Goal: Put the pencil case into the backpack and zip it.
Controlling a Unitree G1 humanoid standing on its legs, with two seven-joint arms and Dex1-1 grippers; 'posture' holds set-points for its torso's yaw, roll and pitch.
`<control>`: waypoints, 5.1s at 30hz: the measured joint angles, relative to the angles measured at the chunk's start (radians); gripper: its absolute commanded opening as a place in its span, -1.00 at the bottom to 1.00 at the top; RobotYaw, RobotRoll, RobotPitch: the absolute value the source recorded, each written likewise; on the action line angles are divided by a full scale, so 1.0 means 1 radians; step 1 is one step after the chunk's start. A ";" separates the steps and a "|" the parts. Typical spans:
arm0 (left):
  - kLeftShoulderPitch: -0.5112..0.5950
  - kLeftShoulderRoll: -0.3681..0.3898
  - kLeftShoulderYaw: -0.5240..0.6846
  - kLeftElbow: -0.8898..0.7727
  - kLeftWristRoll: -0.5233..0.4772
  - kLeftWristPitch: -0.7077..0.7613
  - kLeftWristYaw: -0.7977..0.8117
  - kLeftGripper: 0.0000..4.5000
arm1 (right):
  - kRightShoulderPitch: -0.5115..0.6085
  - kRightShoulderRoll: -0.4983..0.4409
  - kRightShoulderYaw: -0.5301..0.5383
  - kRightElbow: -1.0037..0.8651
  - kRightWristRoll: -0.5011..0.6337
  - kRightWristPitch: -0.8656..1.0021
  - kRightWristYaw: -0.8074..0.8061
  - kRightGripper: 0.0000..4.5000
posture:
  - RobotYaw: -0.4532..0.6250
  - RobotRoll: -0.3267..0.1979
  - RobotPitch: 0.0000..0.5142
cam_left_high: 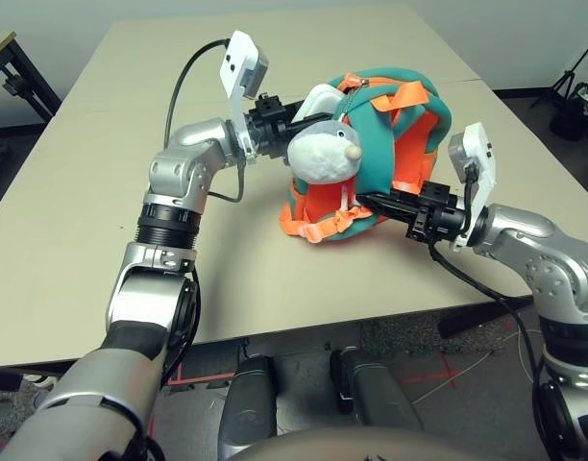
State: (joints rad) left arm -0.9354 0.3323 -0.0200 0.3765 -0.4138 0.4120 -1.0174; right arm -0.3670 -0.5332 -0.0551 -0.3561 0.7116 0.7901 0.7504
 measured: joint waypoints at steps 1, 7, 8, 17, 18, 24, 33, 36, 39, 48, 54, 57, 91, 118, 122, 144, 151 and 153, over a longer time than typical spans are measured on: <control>0.001 0.002 0.001 -0.001 0.000 0.002 0.001 0.53 | 0.000 0.000 0.000 0.000 0.000 0.000 -0.001 -0.99 | -0.42 0.25 -0.53; 0.025 0.064 0.018 -0.068 -0.025 0.103 0.005 1.00 | 0.000 0.003 0.004 0.000 0.000 -0.003 -0.001 -0.99 | -0.37 0.25 -0.54; 0.042 0.080 0.036 -0.105 -0.043 0.135 0.013 1.00 | 0.000 0.006 0.006 0.000 -0.001 -0.005 -0.001 -0.99 | -0.36 0.25 -0.55; 0.126 0.240 0.182 -0.335 -0.151 0.296 0.070 1.00 | -0.008 0.014 0.022 0.016 -0.021 -0.032 0.005 -0.99 | -0.31 0.25 -0.62; 0.132 0.249 0.190 -0.344 -0.156 0.305 0.072 1.00 | -0.008 0.014 0.023 0.020 -0.023 -0.035 0.007 -0.99 | -0.31 0.25 -0.62; 0.241 0.314 0.160 -0.440 -0.143 0.329 0.093 0.22 | -0.017 0.015 0.034 0.046 -0.027 -0.053 0.020 -0.99 | -0.31 0.25 -0.60; 0.282 0.278 0.072 -0.461 -0.068 0.266 0.139 -1.00 | -0.020 0.014 0.040 0.048 -0.031 -0.057 0.021 -0.99 | -0.34 0.25 -0.59; 0.281 0.257 0.050 -0.436 -0.046 0.230 0.151 -1.00 | -0.020 0.014 0.040 0.048 -0.031 -0.057 0.021 -0.99 | -0.35 0.25 -0.59; 0.272 0.223 0.034 -0.402 -0.024 0.198 0.159 -1.00 | -0.021 0.012 0.040 0.048 -0.032 -0.057 0.020 -0.99 | -0.36 0.25 -0.59; 0.200 0.108 -0.003 -0.277 0.003 0.121 0.175 -1.00 | -0.019 0.013 0.040 0.045 -0.033 -0.056 0.019 -0.99 | -0.41 0.25 -0.58; 0.179 0.066 -0.015 -0.236 0.016 0.095 0.174 -1.00 | -0.012 0.013 0.040 0.039 -0.033 -0.056 0.012 -0.99 | -0.43 0.25 -0.59; 0.154 0.062 -0.016 -0.216 0.019 0.082 0.174 -1.00 | -0.011 0.013 0.040 0.037 -0.033 -0.056 0.009 -0.99 | -0.43 0.25 -0.58; 0.055 0.119 0.286 -0.306 -0.255 0.229 0.241 -0.36 | -0.027 0.016 0.051 0.047 -0.061 -0.065 0.017 -0.99 | -0.37 0.25 -0.61; 0.169 0.223 0.102 -0.519 -0.454 0.470 0.170 1.00 | -0.033 0.030 0.066 0.052 -0.090 -0.078 0.019 -0.99 | -0.38 0.25 -0.61; 0.178 0.217 0.080 -0.519 -0.443 0.466 0.163 1.00 | -0.033 0.033 0.066 0.053 -0.093 -0.078 0.019 -0.99 | -0.39 0.25 -0.61; 0.212 0.191 0.050 -0.484 -0.381 0.431 0.152 -0.81 | -0.031 0.034 0.065 0.054 -0.094 -0.078 0.020 -0.99 | -0.39 0.25 -0.60; 0.208 0.209 0.085 -0.479 -0.389 0.430 0.134 -0.86 | -0.032 0.033 0.067 0.054 -0.094 -0.078 0.026 -0.99 | -0.37 0.25 -0.61; 0.196 0.230 0.105 -0.476 -0.392 0.429 0.128 -0.86 | -0.033 0.033 0.068 0.054 -0.094 -0.078 0.030 -0.99 | -0.37 0.25 -0.61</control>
State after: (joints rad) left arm -0.7396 0.5626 0.0845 -0.0991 -0.8056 0.8405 -0.8897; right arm -0.3999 -0.5003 0.0131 -0.3022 0.6172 0.7121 0.7809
